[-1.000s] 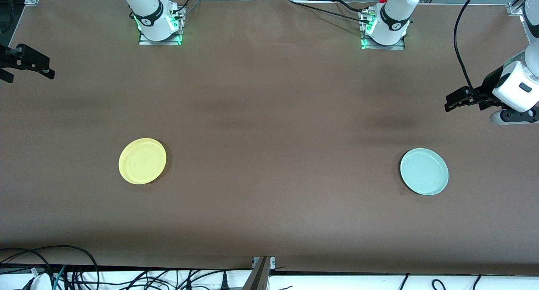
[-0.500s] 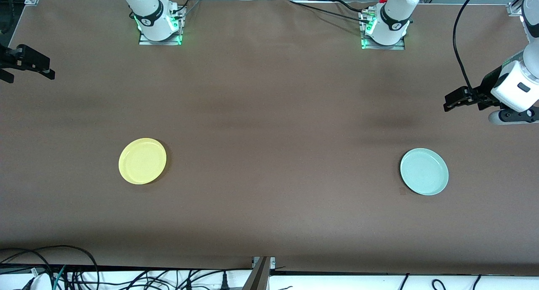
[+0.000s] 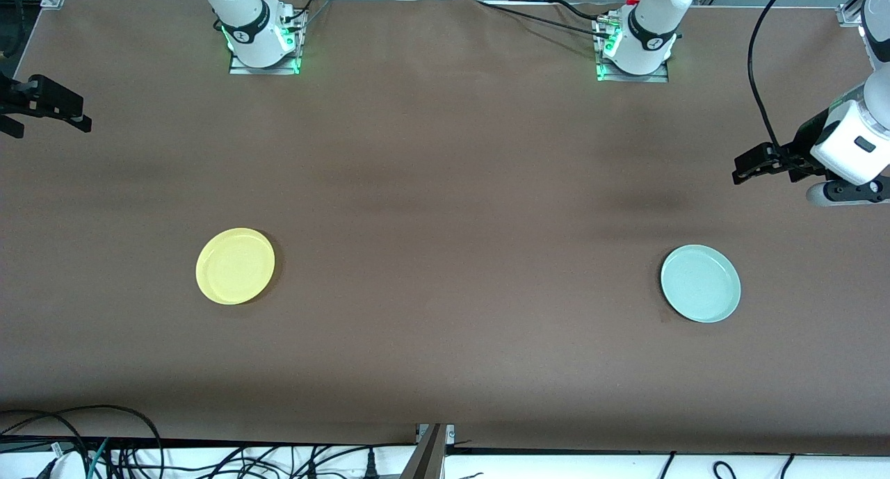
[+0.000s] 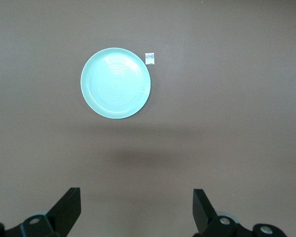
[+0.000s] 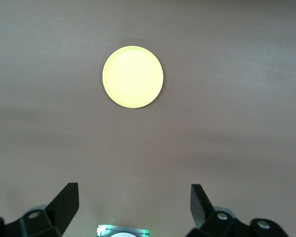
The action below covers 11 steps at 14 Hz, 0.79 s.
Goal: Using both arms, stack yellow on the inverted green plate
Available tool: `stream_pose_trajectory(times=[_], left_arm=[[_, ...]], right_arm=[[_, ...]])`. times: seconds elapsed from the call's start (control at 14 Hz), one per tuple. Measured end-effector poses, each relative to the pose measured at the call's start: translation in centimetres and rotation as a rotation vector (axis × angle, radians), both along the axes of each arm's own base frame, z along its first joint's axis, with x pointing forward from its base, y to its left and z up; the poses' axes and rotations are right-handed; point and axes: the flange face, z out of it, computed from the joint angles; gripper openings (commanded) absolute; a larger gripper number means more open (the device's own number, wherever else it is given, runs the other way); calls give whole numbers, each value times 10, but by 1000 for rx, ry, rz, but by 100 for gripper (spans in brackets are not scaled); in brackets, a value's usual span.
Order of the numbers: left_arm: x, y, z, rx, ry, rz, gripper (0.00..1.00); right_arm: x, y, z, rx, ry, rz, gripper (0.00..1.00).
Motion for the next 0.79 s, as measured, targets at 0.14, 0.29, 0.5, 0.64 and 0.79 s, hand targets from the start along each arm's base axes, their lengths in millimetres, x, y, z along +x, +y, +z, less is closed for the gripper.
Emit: stream_pose_trajectory(times=[0.14, 0.29, 0.5, 0.64, 0.79], left_arm=[[0, 0, 0, 0, 0, 0, 100], [0, 0, 0, 0, 0, 0, 100], [0, 0, 0, 0, 0, 0, 100], [0, 0, 0, 0, 0, 0, 100], [0, 0, 0, 0, 0, 0, 100]], right_arm=[[4, 1, -7, -1, 12, 1, 100], [10, 2, -18, -3, 32, 2, 100], [14, 3, -27, -4, 47, 3, 100], [14, 3, -26, -4, 45, 3, 100], [14, 3, -25, -4, 44, 3, 100]])
